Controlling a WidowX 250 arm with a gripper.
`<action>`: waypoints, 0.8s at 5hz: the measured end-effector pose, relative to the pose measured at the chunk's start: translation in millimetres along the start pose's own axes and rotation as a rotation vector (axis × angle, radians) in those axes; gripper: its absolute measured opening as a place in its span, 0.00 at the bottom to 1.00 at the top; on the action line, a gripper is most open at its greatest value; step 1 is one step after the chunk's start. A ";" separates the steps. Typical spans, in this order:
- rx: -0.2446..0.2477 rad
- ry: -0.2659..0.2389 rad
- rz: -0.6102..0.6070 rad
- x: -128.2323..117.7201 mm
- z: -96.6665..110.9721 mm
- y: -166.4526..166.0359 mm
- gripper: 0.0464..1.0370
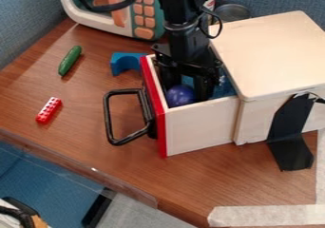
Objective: Remove blue object from the drawer
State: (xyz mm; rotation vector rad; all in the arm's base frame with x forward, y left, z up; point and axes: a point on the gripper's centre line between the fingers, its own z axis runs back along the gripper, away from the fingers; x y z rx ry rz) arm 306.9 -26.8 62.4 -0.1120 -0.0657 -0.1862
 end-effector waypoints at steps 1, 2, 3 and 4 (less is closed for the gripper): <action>-0.003 -0.004 -0.005 0.4 -0.3 -0.4 0.61; -0.029 -0.019 -0.032 1.1 6.2 -5.2 0.60; -0.066 -0.077 -0.042 2.6 27.4 -4.9 0.60; -0.087 -0.122 -0.031 1.2 43.4 3.4 0.60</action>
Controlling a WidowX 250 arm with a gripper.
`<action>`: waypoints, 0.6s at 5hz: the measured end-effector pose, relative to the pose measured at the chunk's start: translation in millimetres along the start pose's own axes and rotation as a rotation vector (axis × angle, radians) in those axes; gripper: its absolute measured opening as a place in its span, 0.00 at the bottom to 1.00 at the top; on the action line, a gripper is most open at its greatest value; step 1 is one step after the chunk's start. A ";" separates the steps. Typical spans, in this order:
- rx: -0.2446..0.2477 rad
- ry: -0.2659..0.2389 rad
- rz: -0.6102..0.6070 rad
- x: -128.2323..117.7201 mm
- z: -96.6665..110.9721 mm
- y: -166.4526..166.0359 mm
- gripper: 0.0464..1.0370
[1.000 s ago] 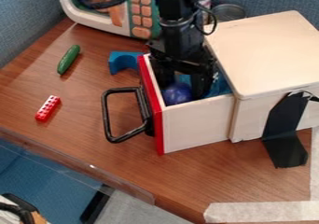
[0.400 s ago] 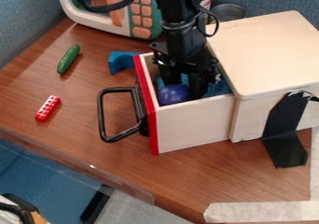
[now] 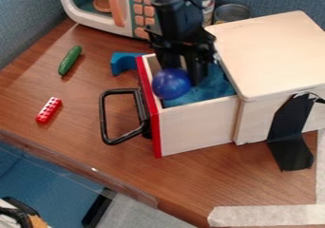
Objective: Remove blue object from the drawer
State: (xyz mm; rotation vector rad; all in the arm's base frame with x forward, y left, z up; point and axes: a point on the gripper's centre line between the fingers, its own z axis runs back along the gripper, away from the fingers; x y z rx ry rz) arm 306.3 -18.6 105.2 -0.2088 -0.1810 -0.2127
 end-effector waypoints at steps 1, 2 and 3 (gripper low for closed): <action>0.007 -0.036 0.023 -1.6 11.2 15.5 0.60; 0.020 -0.059 0.072 -7.4 18.0 42.7 0.60; 0.030 -0.087 0.134 -16.1 26.2 69.2 0.60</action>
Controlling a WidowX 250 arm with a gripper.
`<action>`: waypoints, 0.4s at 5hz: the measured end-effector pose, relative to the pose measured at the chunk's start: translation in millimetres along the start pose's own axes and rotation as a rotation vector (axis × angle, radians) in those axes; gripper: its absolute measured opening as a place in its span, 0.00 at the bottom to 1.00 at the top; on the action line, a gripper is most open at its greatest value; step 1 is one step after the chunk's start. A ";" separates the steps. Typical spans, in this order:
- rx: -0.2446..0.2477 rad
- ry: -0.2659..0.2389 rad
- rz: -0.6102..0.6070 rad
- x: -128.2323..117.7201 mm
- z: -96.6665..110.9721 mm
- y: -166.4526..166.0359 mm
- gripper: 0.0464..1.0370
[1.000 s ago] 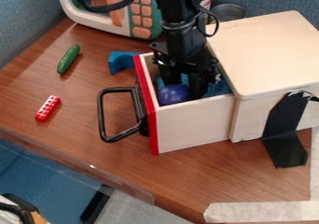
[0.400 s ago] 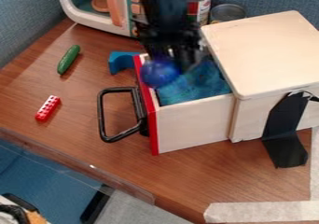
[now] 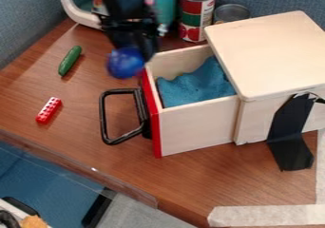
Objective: Remove blue object from the drawer
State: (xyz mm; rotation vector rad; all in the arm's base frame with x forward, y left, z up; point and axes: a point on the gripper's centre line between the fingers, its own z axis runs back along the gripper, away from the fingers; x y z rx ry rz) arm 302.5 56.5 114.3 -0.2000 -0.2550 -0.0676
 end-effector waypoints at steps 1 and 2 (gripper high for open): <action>0.014 -0.027 0.054 -9.7 4.3 27.3 0.60; 0.036 -0.055 0.089 -25.9 1.6 52.8 0.60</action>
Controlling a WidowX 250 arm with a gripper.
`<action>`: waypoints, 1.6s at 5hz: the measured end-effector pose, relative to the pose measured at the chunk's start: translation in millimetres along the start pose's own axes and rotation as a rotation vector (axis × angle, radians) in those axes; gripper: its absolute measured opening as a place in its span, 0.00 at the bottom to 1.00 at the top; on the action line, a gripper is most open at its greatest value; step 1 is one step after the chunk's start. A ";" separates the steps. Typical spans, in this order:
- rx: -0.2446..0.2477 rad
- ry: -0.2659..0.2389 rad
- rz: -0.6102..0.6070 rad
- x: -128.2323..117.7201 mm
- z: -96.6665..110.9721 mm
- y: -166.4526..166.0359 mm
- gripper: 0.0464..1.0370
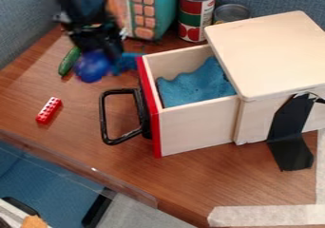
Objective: Remove blue object from the drawer
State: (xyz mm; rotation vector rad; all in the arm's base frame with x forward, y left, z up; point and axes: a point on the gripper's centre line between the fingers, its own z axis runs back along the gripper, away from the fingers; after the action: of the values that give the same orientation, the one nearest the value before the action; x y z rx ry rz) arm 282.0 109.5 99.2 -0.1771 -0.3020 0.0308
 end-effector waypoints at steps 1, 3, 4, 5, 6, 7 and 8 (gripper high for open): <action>0.032 -0.051 0.033 -12.3 0.3 27.0 0.60; 0.055 -0.092 0.080 -22.5 -16.5 65.6 0.60; 0.074 -0.073 0.090 -26.8 -28.0 75.6 0.60; 0.128 -0.079 0.139 -23.5 -25.8 105.6 0.60; 0.151 -0.089 0.218 -23.5 -22.5 138.5 0.60; 0.190 -0.096 0.280 -27.3 -14.4 162.2 0.60; 0.198 -0.049 0.331 -43.8 -25.1 178.2 0.67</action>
State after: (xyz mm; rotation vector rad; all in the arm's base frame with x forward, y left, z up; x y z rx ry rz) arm 247.0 278.1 31.1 -0.0282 -0.3139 0.3922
